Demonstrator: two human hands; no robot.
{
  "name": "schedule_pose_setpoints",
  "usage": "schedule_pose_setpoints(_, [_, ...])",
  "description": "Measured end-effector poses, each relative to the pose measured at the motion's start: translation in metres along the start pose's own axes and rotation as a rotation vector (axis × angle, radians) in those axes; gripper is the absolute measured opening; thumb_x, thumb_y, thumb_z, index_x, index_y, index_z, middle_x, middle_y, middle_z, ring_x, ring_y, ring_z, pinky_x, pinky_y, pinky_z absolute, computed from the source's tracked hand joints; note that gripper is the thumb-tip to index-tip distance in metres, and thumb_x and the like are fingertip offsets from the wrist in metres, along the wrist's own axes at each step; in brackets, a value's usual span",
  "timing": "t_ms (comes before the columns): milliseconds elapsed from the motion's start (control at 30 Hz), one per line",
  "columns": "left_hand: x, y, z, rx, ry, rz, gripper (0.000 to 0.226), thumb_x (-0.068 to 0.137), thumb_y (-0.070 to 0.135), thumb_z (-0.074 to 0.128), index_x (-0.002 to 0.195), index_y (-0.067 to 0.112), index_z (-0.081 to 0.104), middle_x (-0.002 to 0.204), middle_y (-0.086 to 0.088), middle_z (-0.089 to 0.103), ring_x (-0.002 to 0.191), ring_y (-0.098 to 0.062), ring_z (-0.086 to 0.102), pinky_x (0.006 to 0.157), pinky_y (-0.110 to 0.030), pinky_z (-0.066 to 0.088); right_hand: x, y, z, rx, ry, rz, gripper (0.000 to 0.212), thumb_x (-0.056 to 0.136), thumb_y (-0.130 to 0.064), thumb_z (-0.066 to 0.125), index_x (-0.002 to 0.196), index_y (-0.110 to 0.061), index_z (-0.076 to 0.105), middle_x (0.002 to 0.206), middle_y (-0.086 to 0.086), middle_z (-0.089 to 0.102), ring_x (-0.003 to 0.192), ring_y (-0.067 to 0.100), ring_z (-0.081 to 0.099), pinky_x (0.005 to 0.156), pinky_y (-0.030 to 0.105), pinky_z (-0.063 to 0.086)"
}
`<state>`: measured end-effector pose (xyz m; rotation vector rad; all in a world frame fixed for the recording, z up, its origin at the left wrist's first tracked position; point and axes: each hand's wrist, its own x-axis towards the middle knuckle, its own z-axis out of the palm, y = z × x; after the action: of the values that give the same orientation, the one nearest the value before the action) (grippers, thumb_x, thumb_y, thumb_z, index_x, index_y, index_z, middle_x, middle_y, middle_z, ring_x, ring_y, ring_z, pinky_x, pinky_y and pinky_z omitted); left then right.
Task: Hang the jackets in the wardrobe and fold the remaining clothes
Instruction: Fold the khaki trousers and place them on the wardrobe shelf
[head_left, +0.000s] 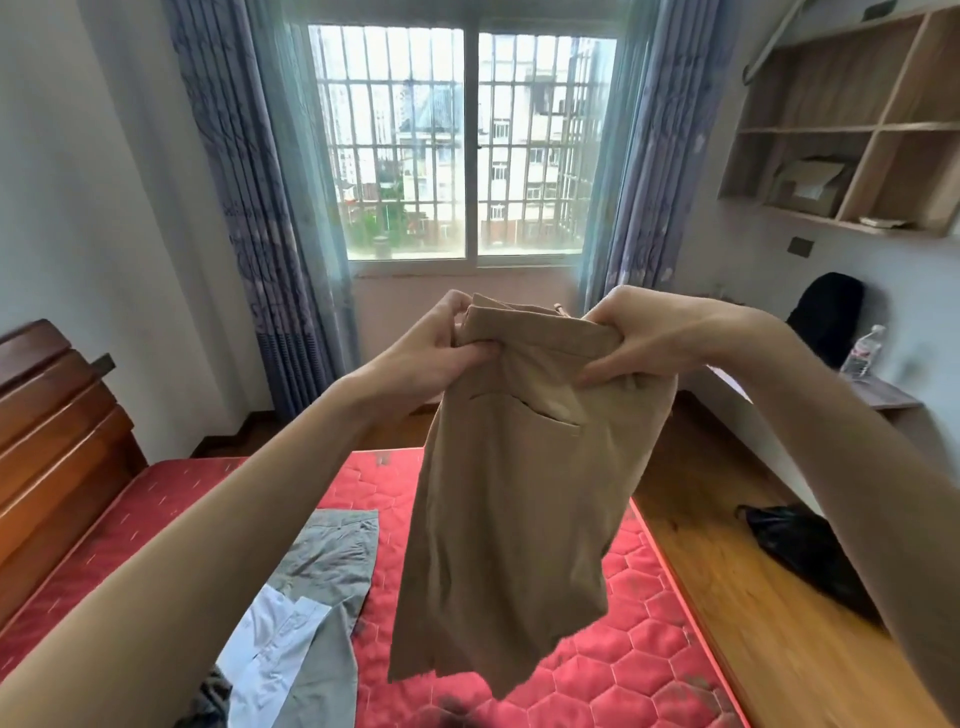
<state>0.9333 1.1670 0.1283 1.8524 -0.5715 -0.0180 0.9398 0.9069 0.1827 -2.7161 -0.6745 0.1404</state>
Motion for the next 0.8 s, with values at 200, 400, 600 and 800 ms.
schedule_pose_setpoints(200, [0.022, -0.015, -0.048, 0.229, 0.081, 0.066, 0.027, 0.087, 0.008, 0.081, 0.111, 0.008, 0.067, 0.106, -0.018, 0.073, 0.093, -0.026, 0.068, 0.091, -0.047, 0.056, 0.034, -0.012, 0.003, 0.062, -0.057, 0.027, 0.026, 0.08, -0.045, 0.086, 0.097, -0.026, 0.08, 0.09, -0.01, 0.079, 0.085, 0.008, 0.075, 0.086, 0.039, 0.062])
schedule_pose_setpoints(400, [0.053, -0.012, -0.093, 0.548, -0.258, -0.103, 0.023, 0.084, 0.017, 0.083, 0.101, 0.012, 0.069, 0.094, -0.004, 0.076, 0.085, -0.016, 0.073, 0.08, -0.04, 0.064, 0.084, -0.02, 0.008, 0.104, -0.283, 0.126, 0.036, 0.074, -0.045, 0.091, 0.102, -0.026, 0.079, 0.098, -0.008, 0.08, 0.091, 0.013, 0.077, 0.091, 0.039, 0.062])
schedule_pose_setpoints(600, [0.121, -0.062, -0.128, 0.713, -0.306, -0.268, 0.018, 0.089, 0.017, 0.08, 0.106, 0.013, 0.077, 0.098, -0.004, 0.077, 0.084, -0.019, 0.077, 0.074, -0.035, 0.065, 0.177, -0.015, 0.032, -0.216, -0.045, 0.099, 0.028, 0.076, -0.047, 0.086, 0.09, -0.026, 0.077, 0.081, -0.009, 0.072, 0.081, 0.016, 0.07, 0.073, 0.034, 0.059])
schedule_pose_setpoints(800, [0.182, -0.107, -0.151, 1.13, 0.074, -0.049, 0.013, 0.087, 0.017, 0.063, 0.074, 0.017, 0.062, 0.077, 0.001, 0.065, 0.08, -0.025, 0.062, 0.065, -0.032, 0.041, 0.267, 0.016, 0.039, -0.49, 0.325, 0.022, 0.021, 0.089, -0.031, 0.065, 0.07, -0.023, 0.064, 0.069, -0.006, 0.056, 0.081, 0.028, 0.064, 0.065, 0.033, 0.037])
